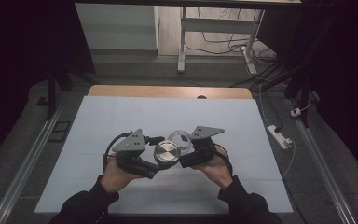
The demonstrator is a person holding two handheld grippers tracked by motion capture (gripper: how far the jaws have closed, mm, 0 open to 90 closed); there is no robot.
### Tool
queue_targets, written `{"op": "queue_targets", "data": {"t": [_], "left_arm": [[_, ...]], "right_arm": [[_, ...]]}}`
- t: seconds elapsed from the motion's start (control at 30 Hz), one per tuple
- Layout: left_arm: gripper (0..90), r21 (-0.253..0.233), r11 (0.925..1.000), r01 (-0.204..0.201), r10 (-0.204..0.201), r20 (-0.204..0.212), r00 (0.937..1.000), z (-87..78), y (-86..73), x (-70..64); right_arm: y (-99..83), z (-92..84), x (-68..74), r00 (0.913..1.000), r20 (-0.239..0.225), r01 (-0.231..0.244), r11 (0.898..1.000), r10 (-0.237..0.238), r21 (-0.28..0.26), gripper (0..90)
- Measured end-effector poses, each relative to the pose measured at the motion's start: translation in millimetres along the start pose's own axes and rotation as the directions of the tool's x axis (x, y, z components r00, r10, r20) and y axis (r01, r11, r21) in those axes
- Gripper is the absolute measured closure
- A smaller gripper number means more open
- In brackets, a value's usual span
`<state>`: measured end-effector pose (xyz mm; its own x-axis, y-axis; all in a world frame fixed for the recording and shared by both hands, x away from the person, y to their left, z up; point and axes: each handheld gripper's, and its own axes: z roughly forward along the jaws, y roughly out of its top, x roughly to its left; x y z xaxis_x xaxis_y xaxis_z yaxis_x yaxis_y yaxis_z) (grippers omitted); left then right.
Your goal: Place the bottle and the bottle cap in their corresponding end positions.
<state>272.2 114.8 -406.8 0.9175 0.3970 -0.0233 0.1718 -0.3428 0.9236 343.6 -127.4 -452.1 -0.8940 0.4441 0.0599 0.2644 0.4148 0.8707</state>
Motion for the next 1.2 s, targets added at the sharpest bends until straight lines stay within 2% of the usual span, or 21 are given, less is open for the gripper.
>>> {"op": "queue_targets", "data": {"t": [0.43, 0.6, 0.73, 0.83, 1.2], "left_arm": [[20.8, -0.005, 0.9994, -0.035, 0.035, 0.006, 0.9994, -0.2, -14.8, -6.7], [20.8, 0.004, 0.9997, -0.023, 0.023, 0.013, 0.9996, 2.8, -22.8, -7.5], [20.8, 0.032, 0.9995, 0.003, -0.004, 0.015, 0.9999, 8.8, -38.6, -8.3], [20.8, 0.054, 0.9985, 0.006, -0.007, 0.015, 0.9999, 12.4, -47.2, -8.9], [20.8, 0.086, 0.9961, -0.021, 0.018, 0.032, 0.9993, 27.8, -68.9, -9.5]], "right_arm": [[6.4, 2.7, -14.1, 0.9995, 0.027, -0.018, 1.0, 0.019, -0.014, 14.6], [9.1, 5.3, -18.0, 0.9992, 0.032, -0.022, 1.0, 0.022, -0.018, 14.6], [12.0, 9.5, -23.8, 0.9988, 0.043, -0.024, 1.0, 0.024, -0.016, 14.6], [13.1, 14.0, -28.3, 0.9981, 0.053, -0.031, 0.999, 0.032, -0.016, 14.6], [17.7, 34.4, -45.4, 0.995, 0.087, -0.05, 0.999, 0.05, -0.001, 14.6]]}}
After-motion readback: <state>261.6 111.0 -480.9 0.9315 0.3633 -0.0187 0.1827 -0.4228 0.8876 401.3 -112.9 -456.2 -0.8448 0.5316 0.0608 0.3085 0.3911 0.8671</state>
